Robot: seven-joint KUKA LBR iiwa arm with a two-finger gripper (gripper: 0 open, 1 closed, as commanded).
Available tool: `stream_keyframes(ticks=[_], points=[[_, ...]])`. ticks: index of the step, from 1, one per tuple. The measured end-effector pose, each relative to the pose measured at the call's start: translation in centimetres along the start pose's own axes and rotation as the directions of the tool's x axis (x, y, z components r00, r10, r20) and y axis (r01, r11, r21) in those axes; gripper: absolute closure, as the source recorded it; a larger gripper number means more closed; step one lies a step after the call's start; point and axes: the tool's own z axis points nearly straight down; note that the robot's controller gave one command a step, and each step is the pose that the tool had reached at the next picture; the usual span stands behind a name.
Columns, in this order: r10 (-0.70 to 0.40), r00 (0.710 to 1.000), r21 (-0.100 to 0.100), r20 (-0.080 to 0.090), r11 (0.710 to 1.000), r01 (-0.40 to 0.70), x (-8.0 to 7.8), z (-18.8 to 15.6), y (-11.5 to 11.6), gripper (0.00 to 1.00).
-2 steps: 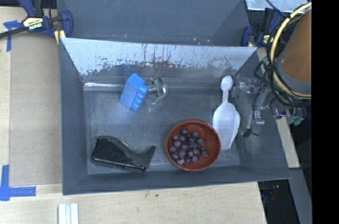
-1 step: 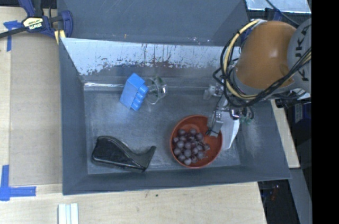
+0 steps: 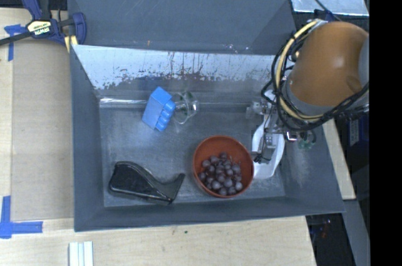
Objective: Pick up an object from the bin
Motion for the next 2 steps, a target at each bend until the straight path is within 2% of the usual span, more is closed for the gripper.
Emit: stream_keyframes(ticks=[1,2], points=[[0.125,0.992,-0.004,-0.002,0.992,-0.125,-2.76,11.25,4.89,1.0],[0.125,0.992,-0.004,-0.002,0.992,-0.125,-2.77,11.23,4.87,1.0]])
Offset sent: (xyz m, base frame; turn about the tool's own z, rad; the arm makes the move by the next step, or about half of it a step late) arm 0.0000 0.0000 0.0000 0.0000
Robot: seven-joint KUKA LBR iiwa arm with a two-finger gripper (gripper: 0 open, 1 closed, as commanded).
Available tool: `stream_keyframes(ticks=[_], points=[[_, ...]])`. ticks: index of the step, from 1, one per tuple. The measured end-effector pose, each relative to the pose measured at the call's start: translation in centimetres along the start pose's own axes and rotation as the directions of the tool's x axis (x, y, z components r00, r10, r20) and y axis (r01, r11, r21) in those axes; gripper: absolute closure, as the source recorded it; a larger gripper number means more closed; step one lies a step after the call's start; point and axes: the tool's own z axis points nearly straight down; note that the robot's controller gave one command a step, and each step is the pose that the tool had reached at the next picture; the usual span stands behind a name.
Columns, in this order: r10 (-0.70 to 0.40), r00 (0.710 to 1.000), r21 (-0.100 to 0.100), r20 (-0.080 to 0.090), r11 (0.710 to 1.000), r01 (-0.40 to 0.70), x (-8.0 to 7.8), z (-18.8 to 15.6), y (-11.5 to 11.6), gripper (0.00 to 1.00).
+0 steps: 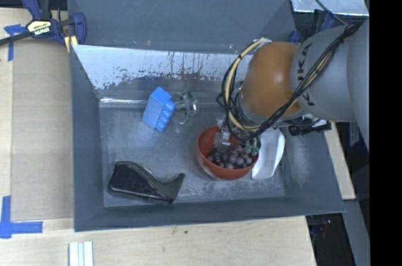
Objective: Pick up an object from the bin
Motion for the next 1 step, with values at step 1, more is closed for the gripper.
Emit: stream_keyframes(ticks=[1], points=[[0.001,1.0,-0.002,0.01,1.0,-0.001,-1.14,-10.2,0.75,1.0]])
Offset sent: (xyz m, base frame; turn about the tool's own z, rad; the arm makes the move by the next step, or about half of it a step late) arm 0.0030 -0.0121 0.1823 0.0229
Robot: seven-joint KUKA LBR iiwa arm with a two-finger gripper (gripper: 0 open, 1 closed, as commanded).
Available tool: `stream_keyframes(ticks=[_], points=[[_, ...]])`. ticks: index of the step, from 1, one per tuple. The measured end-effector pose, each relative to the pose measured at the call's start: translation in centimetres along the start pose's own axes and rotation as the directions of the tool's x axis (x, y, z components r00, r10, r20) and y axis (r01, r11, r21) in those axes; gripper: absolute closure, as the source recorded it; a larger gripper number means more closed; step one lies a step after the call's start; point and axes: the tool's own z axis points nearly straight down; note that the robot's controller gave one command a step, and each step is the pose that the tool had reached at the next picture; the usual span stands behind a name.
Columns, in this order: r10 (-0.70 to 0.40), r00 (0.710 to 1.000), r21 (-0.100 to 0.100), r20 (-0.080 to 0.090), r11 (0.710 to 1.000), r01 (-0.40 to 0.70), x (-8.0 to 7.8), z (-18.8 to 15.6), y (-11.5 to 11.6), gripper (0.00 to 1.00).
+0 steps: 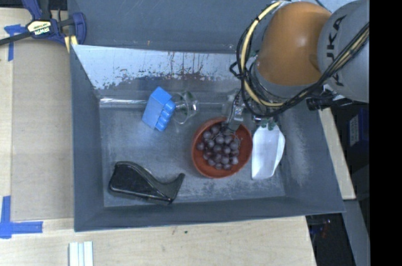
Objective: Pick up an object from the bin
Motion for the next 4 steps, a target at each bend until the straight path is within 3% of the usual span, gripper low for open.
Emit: stream_keyframes(ticks=[1,2,3,4], points=[[0.008,1.0,0.005,-0.023,1.0,-0.008,0.4,-1.9,-0.7,1.0],[-0.197,0.98,0.0,-0.012,0.98,0.197,0.8,0.9,-2.2,1.0],[-0.215,0.976,0.002,-0.017,0.977,0.215,0.0,1.5,-1.6,1.0],[-0.189,0.982,0.002,-0.013,0.982,0.189,-2.6,1.8,-2.3,1.0]])
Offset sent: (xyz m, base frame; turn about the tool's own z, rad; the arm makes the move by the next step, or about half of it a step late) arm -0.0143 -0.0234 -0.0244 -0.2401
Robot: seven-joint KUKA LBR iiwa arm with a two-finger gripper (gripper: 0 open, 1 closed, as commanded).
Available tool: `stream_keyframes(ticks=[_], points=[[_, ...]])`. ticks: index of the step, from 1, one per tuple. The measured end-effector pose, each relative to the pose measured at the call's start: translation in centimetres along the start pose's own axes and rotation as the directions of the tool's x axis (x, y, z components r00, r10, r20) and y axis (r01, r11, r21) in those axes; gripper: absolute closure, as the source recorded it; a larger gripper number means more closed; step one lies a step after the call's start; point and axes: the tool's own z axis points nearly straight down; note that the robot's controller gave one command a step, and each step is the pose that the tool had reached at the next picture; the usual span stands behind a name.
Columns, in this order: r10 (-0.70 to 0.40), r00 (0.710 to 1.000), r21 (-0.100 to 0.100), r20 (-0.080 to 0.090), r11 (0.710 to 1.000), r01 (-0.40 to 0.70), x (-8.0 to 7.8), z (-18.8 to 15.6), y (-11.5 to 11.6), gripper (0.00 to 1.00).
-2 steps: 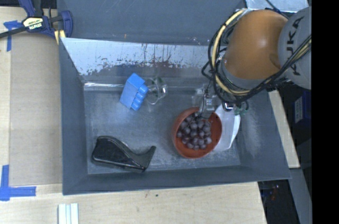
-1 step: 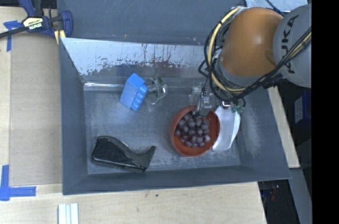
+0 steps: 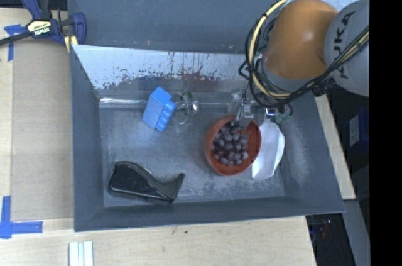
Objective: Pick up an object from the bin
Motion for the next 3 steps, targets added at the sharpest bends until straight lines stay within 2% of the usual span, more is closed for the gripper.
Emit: stream_keyframes(ticks=[1,2,3], points=[[0.12,0.993,-0.002,0.005,0.993,-0.12,1.9,2.5,2.8,1.0],[0.12,0.993,-0.002,0.005,0.993,-0.12,1.8,2.4,2.8,1.0],[0.11,0.994,-0.002,0.002,0.994,-0.11,1.5,-6.5,2.9,1.0]])
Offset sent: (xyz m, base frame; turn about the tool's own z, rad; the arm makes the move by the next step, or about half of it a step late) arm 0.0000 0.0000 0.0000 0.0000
